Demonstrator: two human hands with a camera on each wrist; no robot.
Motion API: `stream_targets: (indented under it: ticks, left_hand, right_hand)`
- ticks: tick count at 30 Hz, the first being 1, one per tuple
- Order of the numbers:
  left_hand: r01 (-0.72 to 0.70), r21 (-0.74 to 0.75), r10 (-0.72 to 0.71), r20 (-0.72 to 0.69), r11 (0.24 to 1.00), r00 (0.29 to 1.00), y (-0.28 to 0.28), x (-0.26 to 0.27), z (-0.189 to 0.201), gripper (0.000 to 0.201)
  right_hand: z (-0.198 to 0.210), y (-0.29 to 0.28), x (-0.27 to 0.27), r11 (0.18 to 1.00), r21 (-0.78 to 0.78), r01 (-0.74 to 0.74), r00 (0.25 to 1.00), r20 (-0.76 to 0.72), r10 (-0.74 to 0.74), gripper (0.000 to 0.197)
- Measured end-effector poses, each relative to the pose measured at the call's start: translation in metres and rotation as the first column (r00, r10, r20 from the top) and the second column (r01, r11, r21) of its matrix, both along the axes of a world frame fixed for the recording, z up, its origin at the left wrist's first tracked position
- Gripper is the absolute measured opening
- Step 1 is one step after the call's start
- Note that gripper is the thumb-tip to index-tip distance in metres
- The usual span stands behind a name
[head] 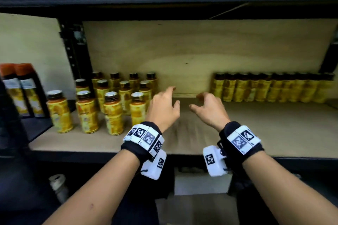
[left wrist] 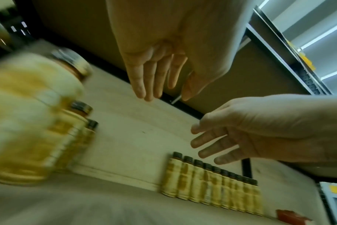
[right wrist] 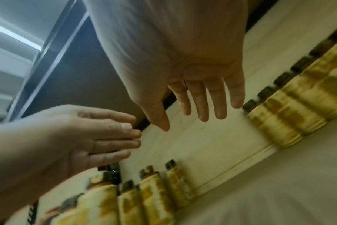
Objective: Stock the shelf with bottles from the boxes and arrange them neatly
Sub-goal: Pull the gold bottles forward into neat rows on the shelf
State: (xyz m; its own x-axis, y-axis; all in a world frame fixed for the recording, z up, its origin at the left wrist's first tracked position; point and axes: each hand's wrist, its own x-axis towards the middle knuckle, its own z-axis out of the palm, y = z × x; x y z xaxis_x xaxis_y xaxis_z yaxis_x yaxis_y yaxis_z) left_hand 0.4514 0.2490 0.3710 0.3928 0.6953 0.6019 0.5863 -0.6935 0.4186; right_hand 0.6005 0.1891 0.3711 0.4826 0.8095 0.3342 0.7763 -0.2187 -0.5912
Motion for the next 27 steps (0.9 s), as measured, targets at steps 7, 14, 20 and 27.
stream_targets:
  ticks: [7,14,20,27]
  left_hand:
    - [0.126,-0.279,-0.165,-0.122,0.952,0.979,0.031,0.136,0.0,0.058]
    - [0.146,-0.415,-0.202,-0.095,0.898,0.975,0.111,0.236,0.007,0.057]
    - [0.192,-0.411,-0.214,-0.008,0.891,0.977,0.156,0.297,0.013,0.037]
    - [0.269,-0.434,-0.273,0.054,0.86,0.96,0.184,0.317,-0.002,0.031]
  right_hand:
    - [0.016,-0.013,0.126,0.94,-0.322,0.115,0.949,0.315,-0.009,0.039]
    - [0.031,0.046,0.223,0.975,-0.194,0.107,0.992,0.084,-0.092,0.018]
    - [0.037,0.117,0.267,0.984,-0.119,0.136,0.989,-0.048,-0.143,0.061]
    - [0.019,0.152,0.268,0.975,-0.174,0.138,0.989,0.08,-0.126,0.058]
